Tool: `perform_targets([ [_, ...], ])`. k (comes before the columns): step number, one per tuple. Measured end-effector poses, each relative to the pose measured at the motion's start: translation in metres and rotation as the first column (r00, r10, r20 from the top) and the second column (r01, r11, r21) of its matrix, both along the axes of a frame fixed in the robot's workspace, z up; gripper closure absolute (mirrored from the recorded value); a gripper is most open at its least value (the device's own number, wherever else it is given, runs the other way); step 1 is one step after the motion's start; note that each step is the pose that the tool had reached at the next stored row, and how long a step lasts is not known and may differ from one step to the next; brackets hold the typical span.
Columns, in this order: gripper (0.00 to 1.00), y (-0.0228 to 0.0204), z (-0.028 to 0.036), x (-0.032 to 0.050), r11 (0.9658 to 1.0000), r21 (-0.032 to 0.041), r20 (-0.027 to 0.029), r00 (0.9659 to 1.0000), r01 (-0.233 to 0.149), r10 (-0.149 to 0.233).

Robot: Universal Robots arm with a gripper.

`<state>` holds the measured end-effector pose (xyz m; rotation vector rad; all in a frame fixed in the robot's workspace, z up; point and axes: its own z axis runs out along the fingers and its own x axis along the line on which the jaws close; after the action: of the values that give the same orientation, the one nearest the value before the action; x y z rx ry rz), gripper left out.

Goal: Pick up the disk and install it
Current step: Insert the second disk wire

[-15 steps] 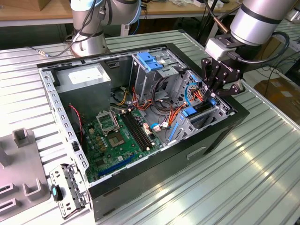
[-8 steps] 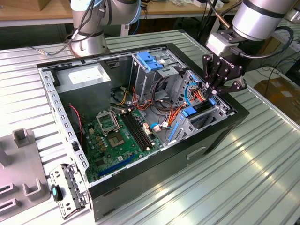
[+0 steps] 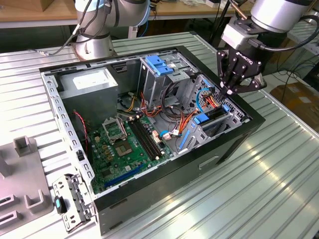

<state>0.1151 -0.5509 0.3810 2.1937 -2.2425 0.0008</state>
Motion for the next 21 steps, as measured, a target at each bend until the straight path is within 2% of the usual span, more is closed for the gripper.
perform_targets([
  [1, 0.89, 0.0004, 0.0008, -0.0010, 1.0000, 0.0000, -0.0042, 1.0000, 0.000, 0.000],
  [5, 0.89, 0.0065, 0.0073, -0.0011, 1.0000, -0.0004, -0.0124, 0.9999, 0.000, 0.000],
  [6, 0.89, 0.0113, 0.0103, -0.0011, 1.0000, -0.0005, -0.0180, 0.9998, 0.000, 0.000],
  [8, 0.89, 0.0188, 0.0113, -0.0006, 1.0000, -0.0006, -0.0273, 0.9996, 0.000, 0.000],
  [11, 0.89, 0.0284, 0.0114, 0.0021, 1.0000, -0.0028, -0.0342, 0.9994, 0.000, 0.000],
  [14, 0.89, 0.0359, 0.0104, 0.0044, 0.9999, -0.0125, -0.0402, 0.9992, 0.000, 0.000],
  [15, 0.69, 0.0372, -0.0014, 0.0045, 0.9995, -0.0312, -0.0400, 0.9992, 0.000, -0.001],
  [16, 0.84, 0.0376, -0.0095, 0.0045, 0.9985, -0.0550, -0.0400, 0.9992, 0.000, -0.002],
  [17, 0.84, 0.0329, -0.0135, 0.0043, 0.9988, -0.0493, -0.0326, 0.9995, 0.000, -0.002],
  [18, 0.84, 0.0275, -0.0148, 0.0038, 0.9992, -0.0397, -0.0259, 0.9997, 0.001, -0.002],
  [21, 0.84, 0.0244, -0.0152, 0.0003, 0.9995, -0.0301, -0.0229, 0.9997, 0.000, -0.001],
])
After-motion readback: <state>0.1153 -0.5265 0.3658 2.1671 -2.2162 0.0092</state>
